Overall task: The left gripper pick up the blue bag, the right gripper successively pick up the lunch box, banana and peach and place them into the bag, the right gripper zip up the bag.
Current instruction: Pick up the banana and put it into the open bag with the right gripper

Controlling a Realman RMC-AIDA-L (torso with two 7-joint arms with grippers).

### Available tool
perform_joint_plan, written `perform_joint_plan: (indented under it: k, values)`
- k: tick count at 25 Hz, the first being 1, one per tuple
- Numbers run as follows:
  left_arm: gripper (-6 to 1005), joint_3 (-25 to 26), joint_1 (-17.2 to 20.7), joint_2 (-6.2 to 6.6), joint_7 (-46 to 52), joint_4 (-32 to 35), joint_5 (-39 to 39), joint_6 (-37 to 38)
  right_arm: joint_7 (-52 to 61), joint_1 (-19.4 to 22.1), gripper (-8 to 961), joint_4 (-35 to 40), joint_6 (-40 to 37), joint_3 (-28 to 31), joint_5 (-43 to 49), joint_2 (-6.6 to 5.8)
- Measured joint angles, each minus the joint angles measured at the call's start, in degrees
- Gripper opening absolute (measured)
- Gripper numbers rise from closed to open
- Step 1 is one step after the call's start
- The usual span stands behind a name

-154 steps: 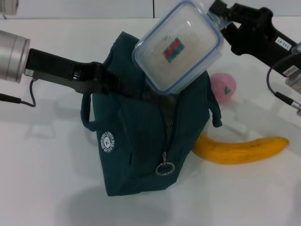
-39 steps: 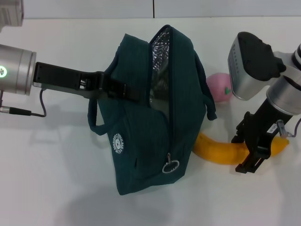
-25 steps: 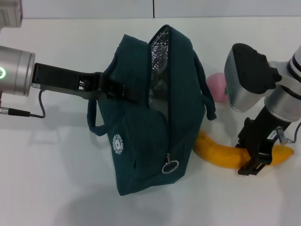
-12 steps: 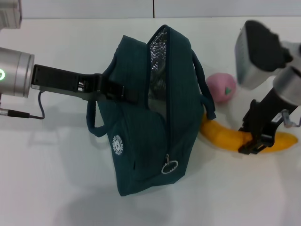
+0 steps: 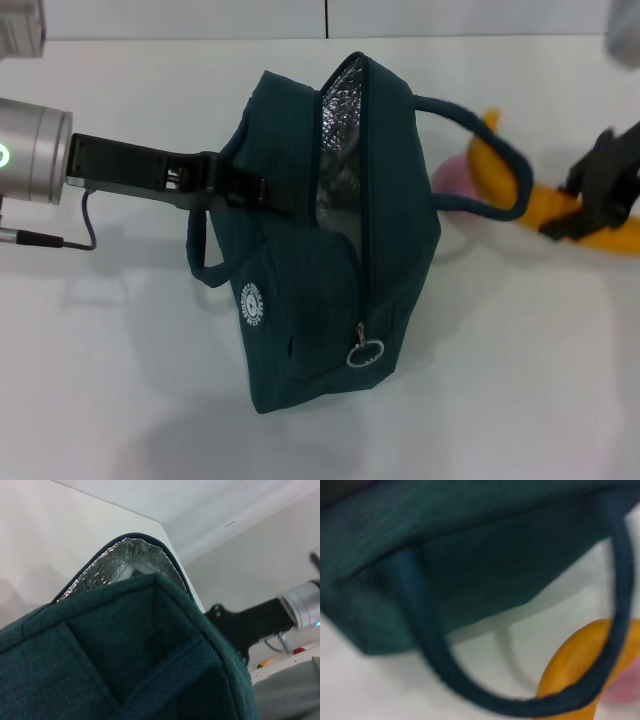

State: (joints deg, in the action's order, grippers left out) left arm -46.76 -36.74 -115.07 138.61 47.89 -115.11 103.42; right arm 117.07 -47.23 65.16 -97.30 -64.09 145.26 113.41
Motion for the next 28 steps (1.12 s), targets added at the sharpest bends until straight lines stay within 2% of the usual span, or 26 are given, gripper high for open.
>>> perform_joint_plan:
  k: [5, 8, 9, 13, 19, 23, 28]
  values:
    - [32, 0.0, 0.0, -0.13, 0.2, 0.0, 0.1, -0.1, -0.3, 1.1, 415, 3.2, 0.2, 11.3, -3.4, 0.18]
    - [32, 0.0, 0.0, -0.23, 0.2, -0.1, 0.6, -0.1, -0.4, 1.9, 415, 3.9, -0.1, 16.4, -10.6, -0.19]
    - [32, 0.0, 0.0, -0.24, 0.2, -0.3, 0.7, -0.1, -0.2, 2.7, 415, 3.7, -0.1, 17.9, -16.0, -0.56]
    - [32, 0.0, -0.2, -0.36, 0.1, -0.8, 0.9, -0.1, -0.2, 4.0, 415, 3.3, 0.2, 18.9, -25.7, -0.3]
    - [32, 0.0, -0.2, -0.72, 0.2, -0.8, 0.9, -0.1, -2.4, 6.3, 414, 2.4, 2.4, 18.8, -41.9, 1.88]
    - [32, 0.0, -0.2, -0.72, 0.4, -0.8, 1.0, -0.1, -3.2, 7.3, 414, 2.5, 4.6, 17.5, -46.1, 1.86]
    - [32, 0.0, -0.2, -0.85, 0.4, -0.8, 1.0, -0.1, -3.2, 8.4, 414, 1.3, 5.0, 17.6, -45.9, 1.48]
